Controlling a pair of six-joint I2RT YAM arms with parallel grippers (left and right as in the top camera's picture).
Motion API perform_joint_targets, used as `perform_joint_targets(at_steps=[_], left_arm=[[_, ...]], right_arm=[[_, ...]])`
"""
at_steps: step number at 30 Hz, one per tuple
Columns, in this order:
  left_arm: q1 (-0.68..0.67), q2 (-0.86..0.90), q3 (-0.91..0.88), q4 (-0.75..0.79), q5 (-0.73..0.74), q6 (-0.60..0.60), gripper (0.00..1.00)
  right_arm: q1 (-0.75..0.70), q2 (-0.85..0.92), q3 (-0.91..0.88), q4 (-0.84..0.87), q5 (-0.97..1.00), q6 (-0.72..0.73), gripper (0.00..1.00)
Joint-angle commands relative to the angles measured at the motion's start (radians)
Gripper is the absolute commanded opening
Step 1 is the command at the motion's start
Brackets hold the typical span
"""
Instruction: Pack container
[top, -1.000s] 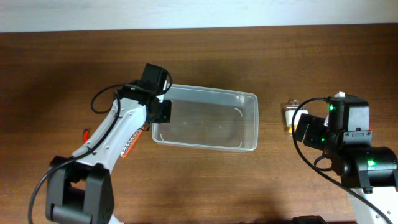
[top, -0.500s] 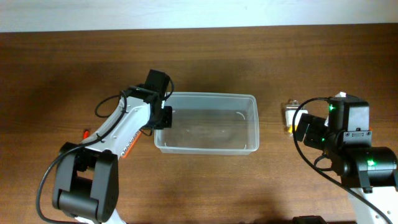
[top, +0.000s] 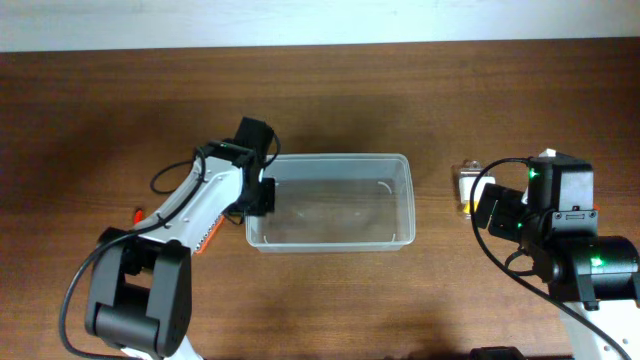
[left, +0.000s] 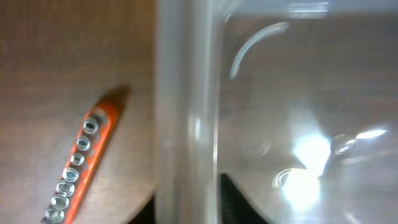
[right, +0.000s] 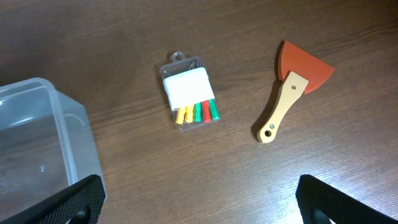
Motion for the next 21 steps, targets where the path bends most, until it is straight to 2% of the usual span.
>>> perform_joint_targets(at_steps=[1, 3, 13, 21], left_arm=[[0.002, 0.021, -0.016, -0.002, -0.039, 0.005, 0.36], [0.002, 0.021, -0.015, -0.002, -0.039, 0.005, 0.4], [0.002, 0.02, 0.002, 0.002, -0.039, 0.005, 0.43], [0.002, 0.013, 0.102, -0.03, -0.04, 0.035, 0.44]], right_arm=[[0.004, -0.005, 0.019, 0.002, 0.021, 0.003, 0.99], [0.004, -0.005, 0.019, 0.002, 0.021, 0.0, 0.99], [0.004, -0.005, 0.019, 0.002, 0.021, 0.0, 0.99], [0.004, -0.005, 0.019, 0.0, 0.021, 0.0, 0.99]])
